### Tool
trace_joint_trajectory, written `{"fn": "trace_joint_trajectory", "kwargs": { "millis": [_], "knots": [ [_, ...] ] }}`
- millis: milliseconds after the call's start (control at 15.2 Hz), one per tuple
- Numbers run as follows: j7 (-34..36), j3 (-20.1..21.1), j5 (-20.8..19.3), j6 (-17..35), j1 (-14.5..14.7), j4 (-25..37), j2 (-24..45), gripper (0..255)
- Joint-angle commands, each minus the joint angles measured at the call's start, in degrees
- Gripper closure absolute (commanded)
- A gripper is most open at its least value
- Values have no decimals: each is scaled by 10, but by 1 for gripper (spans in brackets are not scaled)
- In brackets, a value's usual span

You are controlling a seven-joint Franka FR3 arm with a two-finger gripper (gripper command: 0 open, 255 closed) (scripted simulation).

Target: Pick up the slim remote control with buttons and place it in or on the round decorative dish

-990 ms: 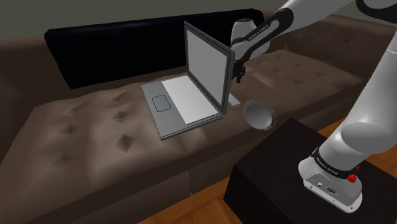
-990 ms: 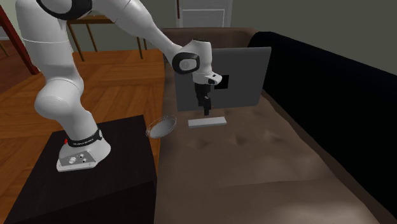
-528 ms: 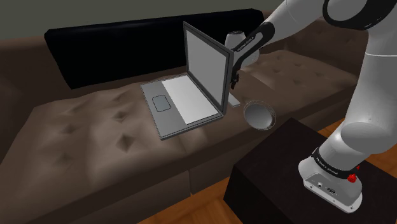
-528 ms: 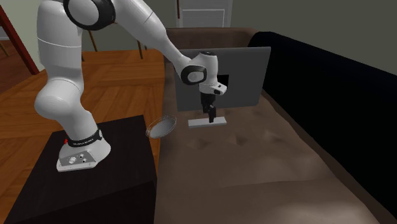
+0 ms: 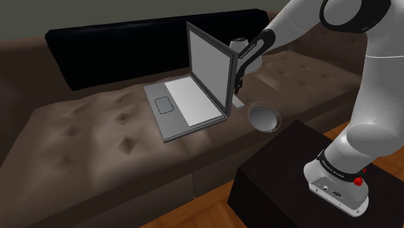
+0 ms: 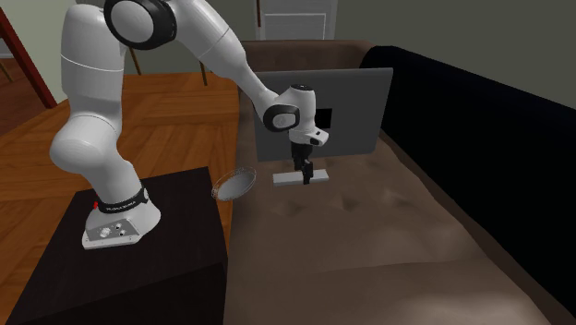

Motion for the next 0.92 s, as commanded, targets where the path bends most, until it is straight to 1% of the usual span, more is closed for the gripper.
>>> {"fn": "trace_joint_trajectory", "kwargs": {
  "millis": [0,198,264,858],
  "knots": [
    [0,0,0,1,0,0,1,0],
    [0,0,0,1,0,0,1,0],
    [0,0,0,1,0,0,1,255],
    [0,0,0,1,0,0,1,255]
  ]
}}
